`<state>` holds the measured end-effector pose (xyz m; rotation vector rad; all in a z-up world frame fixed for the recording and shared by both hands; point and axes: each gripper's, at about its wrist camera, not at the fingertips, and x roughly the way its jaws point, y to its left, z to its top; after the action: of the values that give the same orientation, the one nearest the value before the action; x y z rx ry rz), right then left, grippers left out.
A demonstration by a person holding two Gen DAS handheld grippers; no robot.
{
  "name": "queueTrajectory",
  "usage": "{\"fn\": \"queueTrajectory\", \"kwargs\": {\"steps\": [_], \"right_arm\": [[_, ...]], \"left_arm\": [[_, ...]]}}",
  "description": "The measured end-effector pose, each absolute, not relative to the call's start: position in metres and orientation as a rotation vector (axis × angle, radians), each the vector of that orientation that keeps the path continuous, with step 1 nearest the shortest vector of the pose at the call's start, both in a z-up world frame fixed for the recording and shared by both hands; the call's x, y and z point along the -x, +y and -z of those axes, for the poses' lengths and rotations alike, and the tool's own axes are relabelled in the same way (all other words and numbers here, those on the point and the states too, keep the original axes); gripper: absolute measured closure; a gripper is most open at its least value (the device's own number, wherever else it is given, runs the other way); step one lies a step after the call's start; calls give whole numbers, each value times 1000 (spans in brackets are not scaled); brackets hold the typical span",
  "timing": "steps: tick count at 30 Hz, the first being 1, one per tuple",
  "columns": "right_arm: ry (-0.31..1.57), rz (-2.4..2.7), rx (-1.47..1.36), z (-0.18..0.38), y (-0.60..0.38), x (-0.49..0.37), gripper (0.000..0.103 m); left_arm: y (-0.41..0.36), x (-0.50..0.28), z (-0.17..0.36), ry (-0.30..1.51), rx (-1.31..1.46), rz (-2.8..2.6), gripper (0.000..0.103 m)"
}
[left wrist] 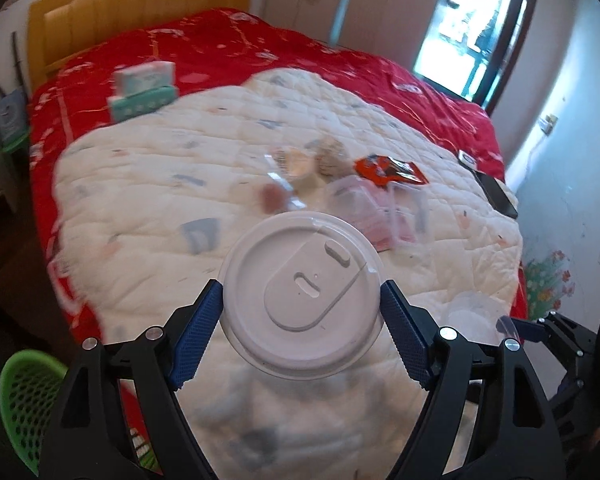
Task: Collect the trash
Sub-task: 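Carry the white lid to the wastebasket with the left gripper and release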
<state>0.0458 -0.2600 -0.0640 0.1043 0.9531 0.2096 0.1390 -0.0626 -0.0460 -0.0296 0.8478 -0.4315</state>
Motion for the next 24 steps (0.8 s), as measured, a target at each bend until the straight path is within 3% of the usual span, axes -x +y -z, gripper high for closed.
{"fn": "queueTrajectory", "kwargs": {"steps": [14,24], "right_arm": [[925,-347,-50,47,-188,-46,14],[937,-432,-12,48,-139,-50,14]], "left_arm": [[88,-78,40,807,103,103,25],[186,-52,97,920,188,-103,25]]}}
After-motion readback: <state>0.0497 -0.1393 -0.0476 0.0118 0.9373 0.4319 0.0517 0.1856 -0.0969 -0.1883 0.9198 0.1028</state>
